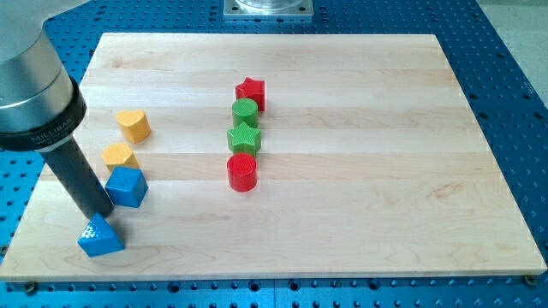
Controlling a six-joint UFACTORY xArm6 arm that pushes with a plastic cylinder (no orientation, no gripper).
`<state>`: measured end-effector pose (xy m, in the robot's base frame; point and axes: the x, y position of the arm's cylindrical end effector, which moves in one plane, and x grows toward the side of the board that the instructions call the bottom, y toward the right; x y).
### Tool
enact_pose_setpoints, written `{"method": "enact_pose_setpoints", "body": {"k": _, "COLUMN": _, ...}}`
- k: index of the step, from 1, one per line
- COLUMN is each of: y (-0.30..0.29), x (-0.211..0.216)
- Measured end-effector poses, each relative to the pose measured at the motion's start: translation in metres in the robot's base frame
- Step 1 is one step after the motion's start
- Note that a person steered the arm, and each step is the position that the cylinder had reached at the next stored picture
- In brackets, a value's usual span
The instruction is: Place red star at the bottom right corner of the board
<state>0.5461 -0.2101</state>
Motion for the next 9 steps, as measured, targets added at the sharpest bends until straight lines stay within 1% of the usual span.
{"method": "enact_pose_setpoints", "body": {"k": 2, "y": -0.002, "x": 0.001}}
{"method": "enact_pose_setpoints", "body": {"k": 3, "y": -0.043, "x": -0.017}}
{"method": "enact_pose_setpoints", "body": {"k": 4, "y": -0.052, "x": -0.088}}
{"method": "enact_pose_setpoints", "body": {"k": 5, "y": -0.042, "x": -0.123}}
{"method": "enact_pose_setpoints", "body": {"k": 7, "y": -0.042, "x": -0.137}}
{"method": "enact_pose_setpoints", "body": {"k": 8, "y": -0.029, "x": -0.164}}
{"method": "enact_pose_setpoints", "body": {"k": 9, "y": -0.005, "x": -0.166}}
